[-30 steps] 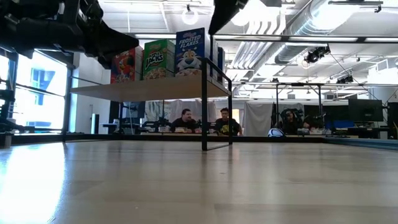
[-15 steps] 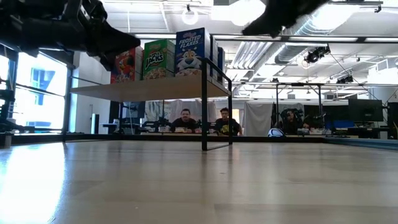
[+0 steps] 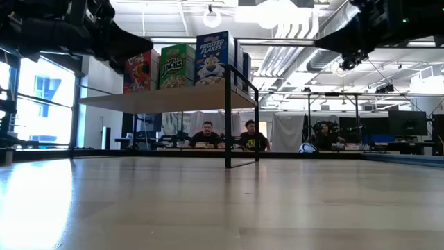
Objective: Stack cereal on shelf
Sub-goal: Return to Home Position
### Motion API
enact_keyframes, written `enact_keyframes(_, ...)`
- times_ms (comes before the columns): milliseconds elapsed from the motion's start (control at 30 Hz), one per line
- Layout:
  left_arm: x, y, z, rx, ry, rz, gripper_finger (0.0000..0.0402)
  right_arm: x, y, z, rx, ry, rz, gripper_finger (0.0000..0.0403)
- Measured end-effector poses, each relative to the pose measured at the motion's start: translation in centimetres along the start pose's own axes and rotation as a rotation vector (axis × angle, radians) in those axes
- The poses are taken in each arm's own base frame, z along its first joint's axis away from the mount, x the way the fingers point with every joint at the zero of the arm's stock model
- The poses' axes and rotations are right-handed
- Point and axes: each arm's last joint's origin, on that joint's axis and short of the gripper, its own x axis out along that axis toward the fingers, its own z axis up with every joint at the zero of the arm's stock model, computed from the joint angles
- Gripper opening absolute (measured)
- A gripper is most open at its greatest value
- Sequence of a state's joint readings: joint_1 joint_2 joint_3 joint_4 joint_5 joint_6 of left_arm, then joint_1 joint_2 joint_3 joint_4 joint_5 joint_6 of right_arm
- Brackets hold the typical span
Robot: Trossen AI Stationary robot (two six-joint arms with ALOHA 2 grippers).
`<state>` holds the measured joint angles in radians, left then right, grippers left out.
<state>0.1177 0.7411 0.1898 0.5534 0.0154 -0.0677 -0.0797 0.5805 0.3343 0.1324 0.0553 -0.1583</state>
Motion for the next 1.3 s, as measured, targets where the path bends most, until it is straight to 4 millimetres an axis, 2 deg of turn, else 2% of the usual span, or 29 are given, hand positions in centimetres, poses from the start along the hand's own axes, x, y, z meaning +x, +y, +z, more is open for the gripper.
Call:
enact_keyframes(333, -1.9, 0.0, 0.2, -0.006, 0.017, 0.001, 0.0000, -3.3, 0.0, -1.3, -0.021, -0.081, -0.017, 0.0000)
enact_keyframes(567, -3.4, 0.1, -1.8, -0.006, -0.060, -0.003, 0.0000, -4.8, 0.0, -2.2, -0.015, -0.122, -0.041, 0.0000)
enact_keyframes(700, -4.0, 0.1, -2.6, -0.015, -0.091, -0.005, 0.0000, -5.6, 0.0, -2.0, -0.007, -0.165, -0.048, 0.0000)
enact_keyframes(1300, -5.5, 0.5, -3.0, 0.012, -0.065, 0.119, 0.0000, -5.9, -0.2, -2.1, 0.017, -0.163, -0.083, 0.0000)
